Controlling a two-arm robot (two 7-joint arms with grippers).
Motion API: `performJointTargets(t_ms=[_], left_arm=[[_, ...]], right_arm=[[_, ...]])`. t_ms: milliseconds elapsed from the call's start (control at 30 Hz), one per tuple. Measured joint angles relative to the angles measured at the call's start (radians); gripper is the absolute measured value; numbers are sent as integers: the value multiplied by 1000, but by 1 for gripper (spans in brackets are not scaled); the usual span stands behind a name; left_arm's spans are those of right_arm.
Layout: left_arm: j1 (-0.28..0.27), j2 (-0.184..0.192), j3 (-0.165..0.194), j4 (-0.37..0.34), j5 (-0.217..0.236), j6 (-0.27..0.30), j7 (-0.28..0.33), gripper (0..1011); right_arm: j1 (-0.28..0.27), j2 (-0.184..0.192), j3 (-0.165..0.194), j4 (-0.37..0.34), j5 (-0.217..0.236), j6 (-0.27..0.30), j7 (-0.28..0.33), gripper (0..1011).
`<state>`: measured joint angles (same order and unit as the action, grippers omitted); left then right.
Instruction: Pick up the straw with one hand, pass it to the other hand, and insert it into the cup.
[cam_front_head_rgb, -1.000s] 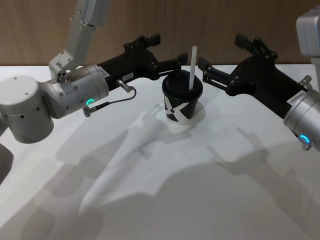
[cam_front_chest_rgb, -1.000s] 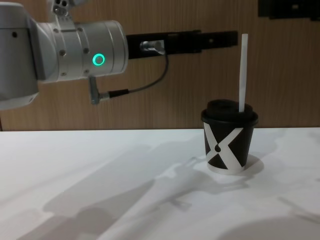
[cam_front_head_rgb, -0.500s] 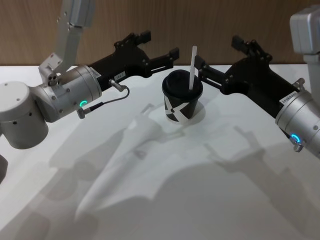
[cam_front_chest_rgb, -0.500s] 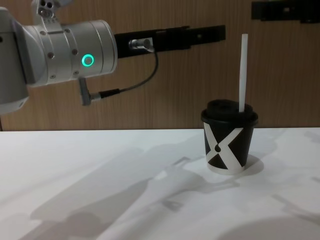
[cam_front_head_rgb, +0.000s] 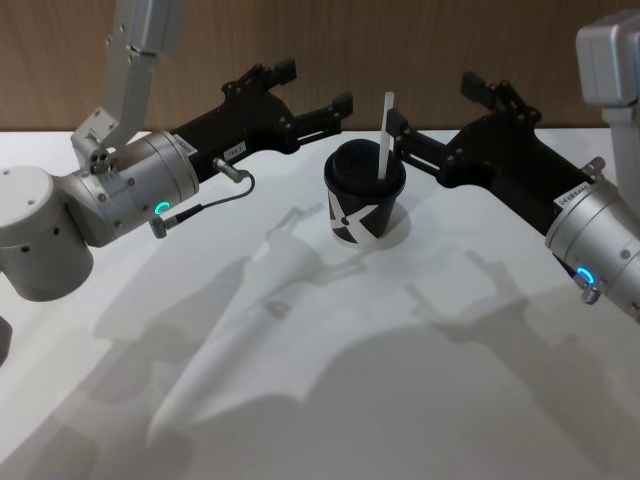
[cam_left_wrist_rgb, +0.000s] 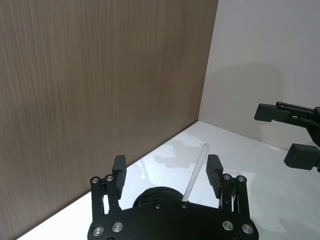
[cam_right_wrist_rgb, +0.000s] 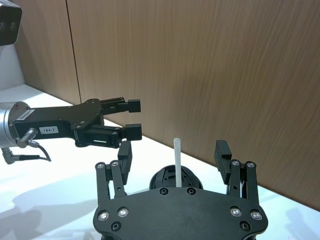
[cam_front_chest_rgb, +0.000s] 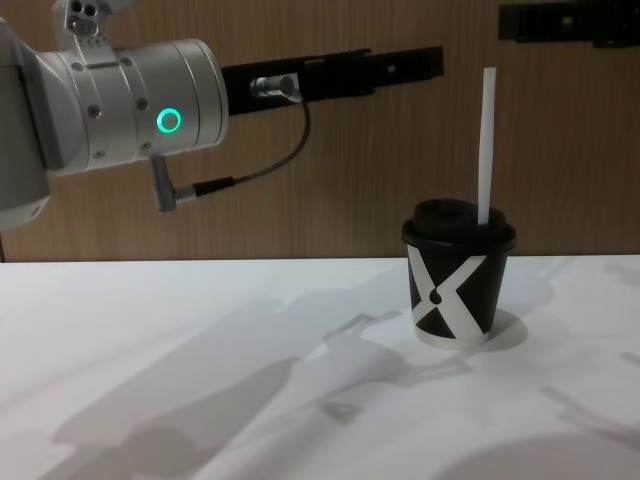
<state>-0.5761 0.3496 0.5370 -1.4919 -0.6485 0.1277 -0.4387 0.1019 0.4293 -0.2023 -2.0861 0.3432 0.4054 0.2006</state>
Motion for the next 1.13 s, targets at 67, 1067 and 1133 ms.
performJointTargets(t_ms=[67, 1067, 1133], left_arm=[[1, 0, -1, -1, 0, -1, 0, 1003], [5, 1, -5, -3, -1, -2, 2, 1003], [5, 1, -5, -3, 0, -2, 2, 1003]], right_arm=[[0, -1, 0, 0, 0, 1, -1, 1001], [1, -7, -2, 1, -1, 3, -4, 1001], [1, -7, -2, 1, -1, 3, -4, 1001]])
